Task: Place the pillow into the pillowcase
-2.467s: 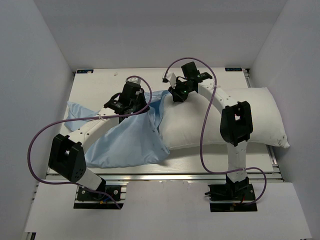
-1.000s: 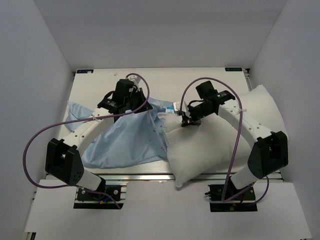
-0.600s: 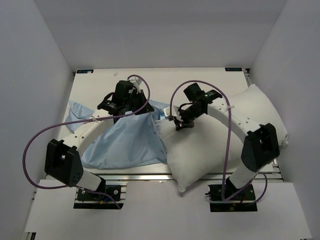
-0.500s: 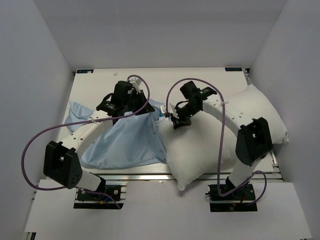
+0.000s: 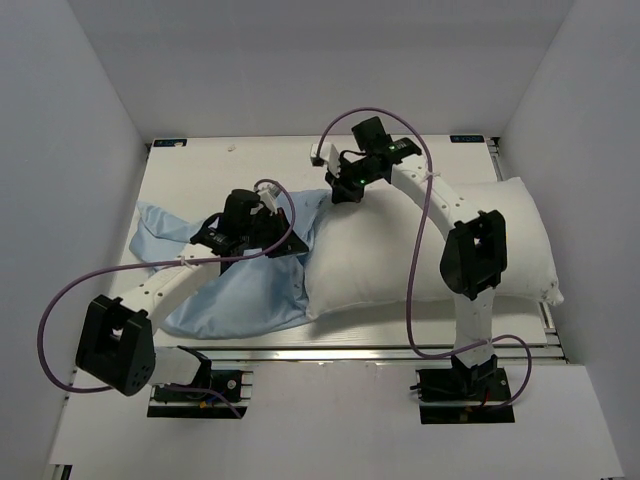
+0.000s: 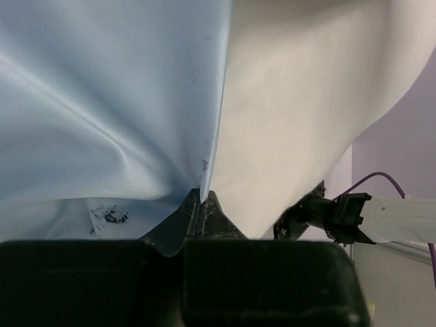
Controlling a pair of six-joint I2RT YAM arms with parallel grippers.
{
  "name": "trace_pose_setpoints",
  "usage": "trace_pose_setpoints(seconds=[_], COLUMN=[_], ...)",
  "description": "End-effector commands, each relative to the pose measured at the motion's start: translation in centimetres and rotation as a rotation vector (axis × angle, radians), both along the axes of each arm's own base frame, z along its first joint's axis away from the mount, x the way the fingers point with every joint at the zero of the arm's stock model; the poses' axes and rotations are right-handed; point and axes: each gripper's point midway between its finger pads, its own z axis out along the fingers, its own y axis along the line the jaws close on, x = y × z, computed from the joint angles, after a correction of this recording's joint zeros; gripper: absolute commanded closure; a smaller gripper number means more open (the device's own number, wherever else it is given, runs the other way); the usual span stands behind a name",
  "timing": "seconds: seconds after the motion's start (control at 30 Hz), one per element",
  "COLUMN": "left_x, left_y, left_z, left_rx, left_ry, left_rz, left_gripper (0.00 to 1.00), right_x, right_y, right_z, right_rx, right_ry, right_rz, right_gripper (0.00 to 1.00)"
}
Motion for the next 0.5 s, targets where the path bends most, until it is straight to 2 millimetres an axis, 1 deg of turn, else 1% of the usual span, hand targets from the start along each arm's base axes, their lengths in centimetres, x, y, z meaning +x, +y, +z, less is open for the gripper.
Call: trace_pose_setpoints(seconds=[0.0, 0.03, 0.07, 0.1, 0.13, 0.17, 0.2, 0.27, 0.3, 0.33, 0.4, 0.47], left_x=[0.3, 0.5, 0.8, 1.0, 1.2, 1.4, 1.7, 2.0, 2.3, 2.6, 2.8, 3.1], left_y=[-0.7, -0.9, -1.0, -1.2, -1.4, -1.4, -1.5, -1.6, -1.7, -1.8, -1.9, -2.0], left_z=[1.4, 1.3, 1.0, 1.2, 1.3, 0.9, 1.4, 1.5, 1.3, 1.6, 1.6, 2.0], left_rx=[-0.062, -0.064, -0.064, -0.065, -0.066, -0.055, -0.056, -0.046, -0.039, -0.041, -0.039, -0.041], left_ry=[-0.039, -0.037, -0.031, -0.036, -0.036, -0.025, -0.036, -0.039, -0.036, -0.045, -0.043, -0.048], left_rz=[-0.006, -0.007, -0.008, -0.01, -0.013, -0.013, -0.015, -0.021, -0.018, -0.02, -0.019, -0.013], left_gripper=[0.97, 0.97, 0.97, 0.97, 0.97, 0.97, 0.97, 0.97, 0.97, 0.97, 0.97, 0.97], right_x=[3.4, 3.7, 3.6, 4.8, 5.2, 5.4, 6.1, 7.6, 8.2, 8.8, 9.5, 10.1], right_y=[0.8, 0.6, 0.1, -0.1, -0.5, -1.0, -1.5, -2.4, -2.7, -3.2, -3.7, -4.3], right_z=[3.9, 3.7, 2.1, 2.5, 2.1, 1.2, 0.9, 0.9, 0.2, -0.2, -0.7, -0.7], right_rx=[0.09, 0.088, 0.066, 0.067, 0.058, 0.043, 0.032, 0.041, 0.023, 0.016, 0.013, 0.023], right_ry=[-0.122, -0.13, -0.121, -0.179, -0.196, -0.195, -0.208, -0.218, -0.215, -0.209, -0.194, -0.194], right_rz=[-0.128, -0.153, -0.168, -0.2, -0.22, -0.24, -0.267, -0.328, -0.355, -0.383, -0.428, -0.457], right_gripper=[1.0, 1.0, 1.0, 1.0, 1.0, 1.0, 1.0, 1.0, 1.0, 1.0, 1.0, 1.0])
